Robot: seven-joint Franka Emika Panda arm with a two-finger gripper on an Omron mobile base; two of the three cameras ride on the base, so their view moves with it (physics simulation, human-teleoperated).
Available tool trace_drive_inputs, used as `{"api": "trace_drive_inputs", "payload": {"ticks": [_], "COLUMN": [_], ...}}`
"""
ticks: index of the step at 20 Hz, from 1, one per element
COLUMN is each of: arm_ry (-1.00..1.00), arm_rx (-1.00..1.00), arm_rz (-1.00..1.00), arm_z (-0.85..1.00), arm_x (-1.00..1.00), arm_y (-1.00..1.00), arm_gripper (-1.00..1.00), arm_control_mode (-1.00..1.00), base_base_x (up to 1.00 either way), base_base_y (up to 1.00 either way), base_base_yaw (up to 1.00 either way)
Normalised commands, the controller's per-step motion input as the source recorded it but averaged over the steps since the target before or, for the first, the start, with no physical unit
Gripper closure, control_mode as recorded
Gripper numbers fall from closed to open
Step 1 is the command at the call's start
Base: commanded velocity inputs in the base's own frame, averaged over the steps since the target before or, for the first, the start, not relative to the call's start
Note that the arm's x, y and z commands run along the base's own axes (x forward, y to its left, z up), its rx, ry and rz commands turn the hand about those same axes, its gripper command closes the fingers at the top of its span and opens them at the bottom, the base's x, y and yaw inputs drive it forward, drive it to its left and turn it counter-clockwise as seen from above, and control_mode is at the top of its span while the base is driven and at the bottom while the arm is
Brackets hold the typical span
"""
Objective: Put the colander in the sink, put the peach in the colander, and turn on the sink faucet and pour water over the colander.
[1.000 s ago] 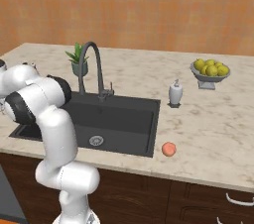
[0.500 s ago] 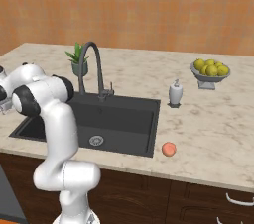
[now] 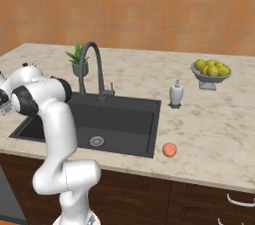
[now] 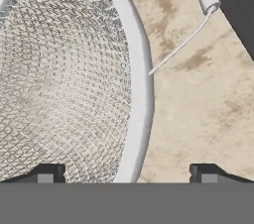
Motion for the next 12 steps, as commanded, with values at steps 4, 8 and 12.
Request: {"api": "trace_drive_inputs", "payload": {"ticks": [4, 8, 12], "arm_ry": [0.0, 0.02, 0.0], "arm_rx": [0.0, 0.0, 0.0], "arm_rz": [-0.04, -0.02, 0.0], "arm_z": [-0.13, -0.16, -0.04], "arm_x": [0.3, 0.23, 0.0], "arm_y": [0.03, 0.04, 0.02], "arm_gripper": [-1.0, -1.0, -1.0], "arm_control_mode": [-1.0, -1.0, -1.0], "base_base_x": [0.0, 0.0, 0.0], "base_base_y": [0.0, 0.0, 0.0], "base_base_yaw": [0.0, 0.0, 0.0]}}
